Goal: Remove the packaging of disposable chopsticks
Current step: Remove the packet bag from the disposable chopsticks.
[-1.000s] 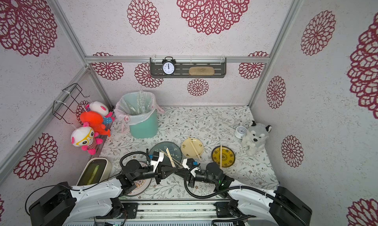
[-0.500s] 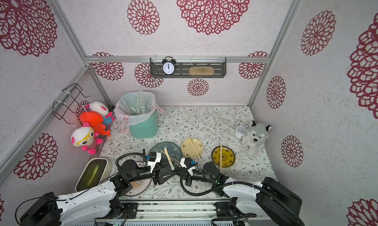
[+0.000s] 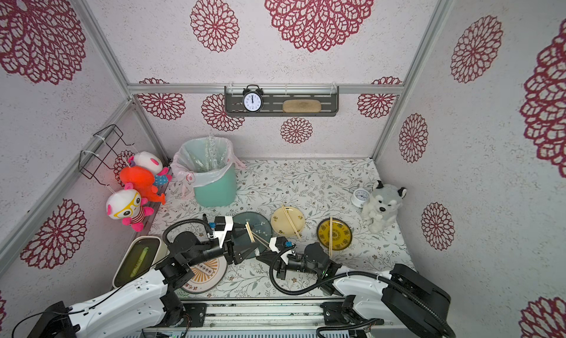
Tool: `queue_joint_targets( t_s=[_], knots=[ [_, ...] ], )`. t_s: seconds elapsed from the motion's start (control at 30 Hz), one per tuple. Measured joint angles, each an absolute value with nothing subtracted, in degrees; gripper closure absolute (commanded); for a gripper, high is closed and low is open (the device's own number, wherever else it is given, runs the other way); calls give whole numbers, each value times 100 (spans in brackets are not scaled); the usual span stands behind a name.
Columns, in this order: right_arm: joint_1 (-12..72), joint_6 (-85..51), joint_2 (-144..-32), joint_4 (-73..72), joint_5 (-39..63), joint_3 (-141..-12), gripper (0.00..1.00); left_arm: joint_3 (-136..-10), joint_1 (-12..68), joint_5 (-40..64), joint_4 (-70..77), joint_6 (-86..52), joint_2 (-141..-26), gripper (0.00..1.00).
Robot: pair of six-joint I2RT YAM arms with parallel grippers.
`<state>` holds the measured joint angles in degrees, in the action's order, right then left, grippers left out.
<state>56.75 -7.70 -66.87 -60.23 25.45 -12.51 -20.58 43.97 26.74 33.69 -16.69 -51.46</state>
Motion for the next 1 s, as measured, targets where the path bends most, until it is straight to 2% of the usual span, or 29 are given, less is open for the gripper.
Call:
queue_joint_targets(
  t_s=[0.07,0.13,0.23,0.37,0.47,0.5,0.57,0.67,0.9,1.0],
  knots=[
    [5686,-775,-6687,-6014,2530,-1251,100,-2058,4392,2790,3450,-1706,-5275,62],
    [5686,-773,-6698,-6012,2519,-1251,100,-2058,4392,2974,3588,-1754,-5400,65],
    [5695,-777,-6702,-6020,2502,-1249,100,-2058,4392,3205,3811,-1828,-5566,74],
    [5695,-823,-6713,-6042,2401,-1208,100,-2025,4394,3439,4178,-1973,-5828,100],
    [5697,-858,-6755,-6042,2392,-1201,100,-1966,4392,3505,4342,-2023,-5902,100],
    [5699,-862,-6764,-6055,2394,-1201,87,-1966,4392,3509,4348,-2029,-5902,100],
    [5701,-878,-6768,-6066,2397,-1201,44,-1966,4392,3511,4335,-2027,-5892,100],
    [5706,-875,-6720,-5996,2355,-1201,1,-1966,4377,3531,4185,-2012,-5835,100],
    [5341,-915,-5295,-5116,2132,-1258,1,-1966,4283,3660,3614,-1907,-5411,100],
    [5212,-908,-4952,-4672,2137,-1658,1,-1966,4278,3769,3437,-1859,-5295,100]
  ],
)
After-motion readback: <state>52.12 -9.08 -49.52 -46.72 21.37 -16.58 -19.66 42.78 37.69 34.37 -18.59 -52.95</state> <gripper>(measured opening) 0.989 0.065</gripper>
